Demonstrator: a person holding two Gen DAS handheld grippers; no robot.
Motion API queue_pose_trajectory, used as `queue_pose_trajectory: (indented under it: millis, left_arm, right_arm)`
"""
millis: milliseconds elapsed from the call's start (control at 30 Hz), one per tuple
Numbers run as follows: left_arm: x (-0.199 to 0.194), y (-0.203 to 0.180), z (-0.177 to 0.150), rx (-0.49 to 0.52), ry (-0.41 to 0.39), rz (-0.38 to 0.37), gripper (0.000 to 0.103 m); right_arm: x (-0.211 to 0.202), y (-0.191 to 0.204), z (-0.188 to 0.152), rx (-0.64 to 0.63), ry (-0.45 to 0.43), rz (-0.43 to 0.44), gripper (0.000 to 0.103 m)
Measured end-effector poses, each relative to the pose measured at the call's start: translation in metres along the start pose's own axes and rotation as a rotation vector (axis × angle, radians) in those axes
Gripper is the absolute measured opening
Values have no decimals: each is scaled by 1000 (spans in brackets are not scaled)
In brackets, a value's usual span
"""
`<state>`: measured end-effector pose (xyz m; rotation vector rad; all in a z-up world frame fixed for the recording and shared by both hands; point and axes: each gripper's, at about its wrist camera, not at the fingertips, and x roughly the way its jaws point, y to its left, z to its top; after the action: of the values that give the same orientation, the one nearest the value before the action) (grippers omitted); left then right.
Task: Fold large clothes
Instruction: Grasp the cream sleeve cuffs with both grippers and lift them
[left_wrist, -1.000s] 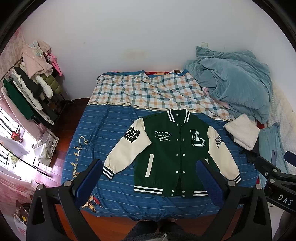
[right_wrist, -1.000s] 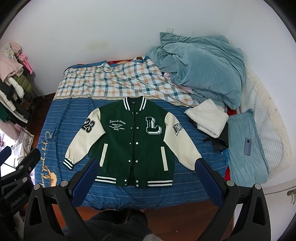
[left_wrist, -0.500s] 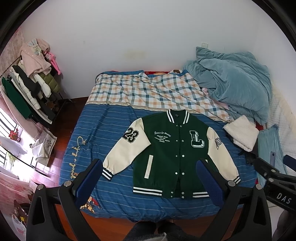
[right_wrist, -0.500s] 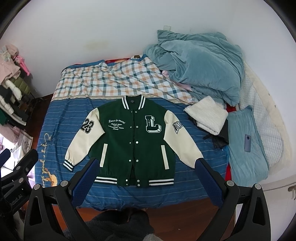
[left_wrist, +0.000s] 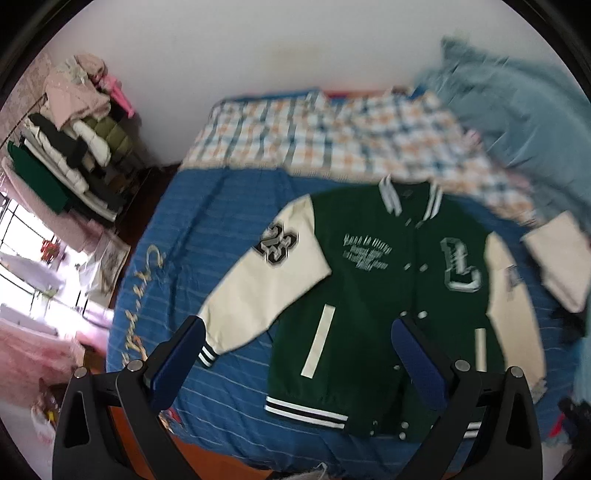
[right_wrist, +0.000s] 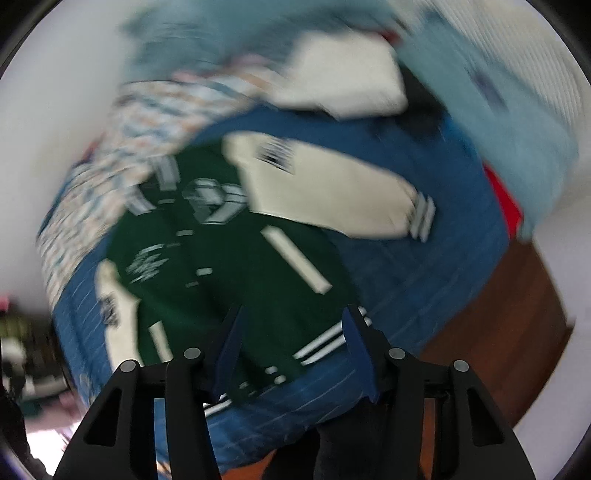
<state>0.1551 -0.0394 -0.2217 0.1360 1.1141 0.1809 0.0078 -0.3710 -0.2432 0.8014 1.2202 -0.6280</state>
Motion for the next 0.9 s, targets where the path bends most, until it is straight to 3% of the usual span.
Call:
queue_pose_trajectory:
  millis: [100, 167, 233, 367, 533, 600, 633, 667, 700, 900]
  left_arm:
    - [57, -28, -8, -19, 68, 57, 103]
    - [97, -42, -16, -34, 123, 97, 103]
    - [132, -51, -24, -48, 171, 118, 103]
    - [200, -65, -39, -45, 230, 181, 103]
    - [264, -77, -47, -41, 282, 235, 103]
    - [280, -78, -46, -51, 284, 233, 103]
    - [284, -79, -45, -50, 280, 232, 103]
    - [288, -79, -45, -43, 272, 232, 103]
    - [290, -80, -45, -37, 263, 226, 103]
    - [288, -56, -45, -61, 254, 179, 103]
  right_arm:
    - [78, -76, 27, 207, 44, 55, 63]
    - [125, -121, 41, 339, 62, 83, 77]
    - [180, -172, 54, 498, 80, 125, 79]
    - [262, -234, 72, 697, 54, 184, 79]
    - [307, -257, 94, 874, 5, 151, 84]
    - [305, -255, 100, 923, -20, 98, 72]
    - [301, -252, 103, 930, -33, 59, 46]
    - [292, -246, 108, 921, -61, 19, 28]
    - [286, -243, 112, 900, -82, 14, 21]
    - [202, -192, 161, 641, -296, -41, 17]
